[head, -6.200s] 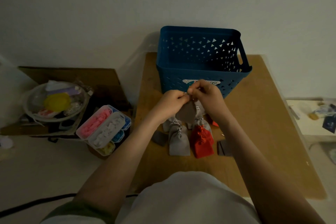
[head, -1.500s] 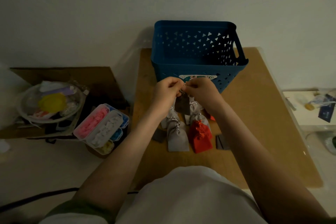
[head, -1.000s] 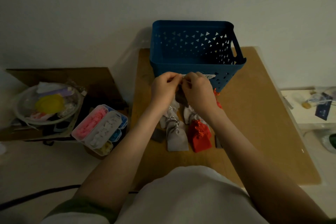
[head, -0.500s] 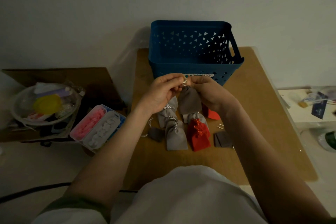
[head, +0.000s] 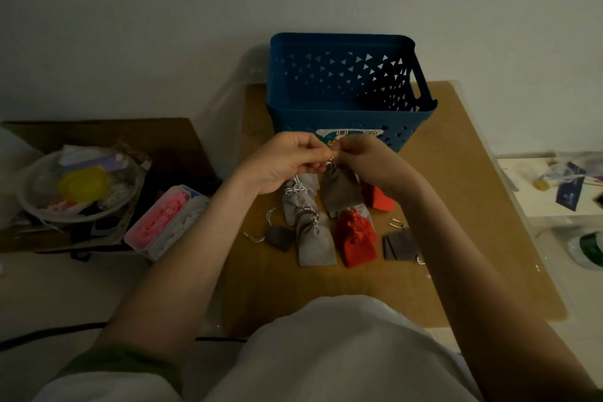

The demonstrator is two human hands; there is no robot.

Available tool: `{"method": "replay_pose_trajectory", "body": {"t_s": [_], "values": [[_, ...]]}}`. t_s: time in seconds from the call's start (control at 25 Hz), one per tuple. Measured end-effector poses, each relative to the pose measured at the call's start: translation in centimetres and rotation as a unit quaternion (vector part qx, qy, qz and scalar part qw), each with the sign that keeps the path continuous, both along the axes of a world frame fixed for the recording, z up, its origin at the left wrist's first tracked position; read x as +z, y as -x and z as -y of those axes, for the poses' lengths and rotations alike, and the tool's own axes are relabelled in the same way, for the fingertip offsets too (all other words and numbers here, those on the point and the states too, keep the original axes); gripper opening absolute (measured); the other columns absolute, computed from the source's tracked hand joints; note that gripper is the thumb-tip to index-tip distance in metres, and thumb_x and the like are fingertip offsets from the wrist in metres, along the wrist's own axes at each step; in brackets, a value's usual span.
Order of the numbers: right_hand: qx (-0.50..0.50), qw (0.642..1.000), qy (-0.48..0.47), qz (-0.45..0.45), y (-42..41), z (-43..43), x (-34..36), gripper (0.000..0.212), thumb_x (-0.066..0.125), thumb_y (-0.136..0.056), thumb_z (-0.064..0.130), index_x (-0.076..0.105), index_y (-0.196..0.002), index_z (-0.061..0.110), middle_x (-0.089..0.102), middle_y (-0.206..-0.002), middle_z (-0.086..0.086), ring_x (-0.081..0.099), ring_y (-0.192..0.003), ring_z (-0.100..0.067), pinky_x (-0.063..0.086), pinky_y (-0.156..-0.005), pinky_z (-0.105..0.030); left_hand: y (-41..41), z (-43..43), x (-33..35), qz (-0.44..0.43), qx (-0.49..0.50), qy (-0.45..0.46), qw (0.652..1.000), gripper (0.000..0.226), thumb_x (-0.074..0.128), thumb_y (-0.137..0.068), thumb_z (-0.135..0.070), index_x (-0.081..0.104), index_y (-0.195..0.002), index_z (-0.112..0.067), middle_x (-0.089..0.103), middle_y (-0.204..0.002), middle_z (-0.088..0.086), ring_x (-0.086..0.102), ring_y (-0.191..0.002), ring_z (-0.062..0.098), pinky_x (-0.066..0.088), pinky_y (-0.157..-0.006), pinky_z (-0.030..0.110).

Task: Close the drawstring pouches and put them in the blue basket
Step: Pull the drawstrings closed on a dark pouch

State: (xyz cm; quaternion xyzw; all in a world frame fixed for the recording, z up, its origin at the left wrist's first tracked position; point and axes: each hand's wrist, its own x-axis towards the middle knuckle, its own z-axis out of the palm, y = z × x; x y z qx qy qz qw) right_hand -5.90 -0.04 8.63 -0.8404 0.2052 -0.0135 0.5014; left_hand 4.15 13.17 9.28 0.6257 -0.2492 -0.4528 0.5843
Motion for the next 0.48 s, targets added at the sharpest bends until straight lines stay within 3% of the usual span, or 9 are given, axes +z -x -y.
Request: {"method": "replay_pose_trajectory", "body": {"t_s": [0.12, 0.24, 0.32, 0.48], "values": [[-0.01, 1.0, 0.021, -0.008, -0.2, -0.3, -0.2, 0.016, 0.052, -0.094, 0.007, 0.066, -0.086, 0.008, 0.062, -0.077, -0.004, 0.054, -0.075, -0.014, 0.044, -0.072, -0.032, 0.1, 0.1, 0.3, 0.075, 0.009, -0.039, 0.996, 0.016, 0.061, -0.084, 0.008, 0.059, -0.075, -0.005, 0.062, -0.076, 0.008, 0.06, -0.063, 0.006, 0.053, -0.064, 0.014], [-0.017, 0.998, 0.059, -0.024, -0.5, -0.6, -0.3, 0.015, 0.051, -0.095, 0.009, 0.062, -0.085, 0.012, 0.056, -0.073, 0.004, 0.051, -0.069, -0.009, 0.041, -0.061, -0.014, -0.2, 0.3, 0.0, 0.209, 0.017, -0.089, 0.974, 0.016, 0.066, -0.08, 0.004, 0.06, -0.075, -0.011, 0.064, -0.076, 0.003, 0.061, -0.071, 0.011, 0.053, -0.069, 0.022], [-0.021, 0.994, 0.098, -0.04, -0.7, -0.8, -0.4, 0.014, 0.05, -0.095, 0.009, 0.061, -0.087, 0.011, 0.053, -0.071, 0.006, 0.048, -0.065, -0.003, 0.035, -0.051, -0.005, 0.0, 0.6, -0.2, 0.33, 0.0, -0.124, 0.936, 0.015, 0.068, -0.077, -0.002, 0.06, -0.081, -0.014, 0.063, -0.077, -0.002, 0.059, -0.073, 0.011, 0.05, -0.068, 0.025], [-0.05, 0.989, 0.127, -0.061, -1.5, -1.1, -1.0, 0.017, 0.047, -0.096, 0.009, 0.063, -0.1, 0.005, 0.057, -0.089, -0.004, 0.051, -0.084, -0.016, 0.037, -0.07, -0.023, 0.8, 1.3, -0.7, 0.48, -0.014, -0.137, 0.867, 0.025, 0.061, -0.084, -0.005, 0.045, -0.101, -0.014, 0.056, -0.078, 0.001, 0.052, -0.07, 0.013, 0.039, -0.06, 0.025]]}}
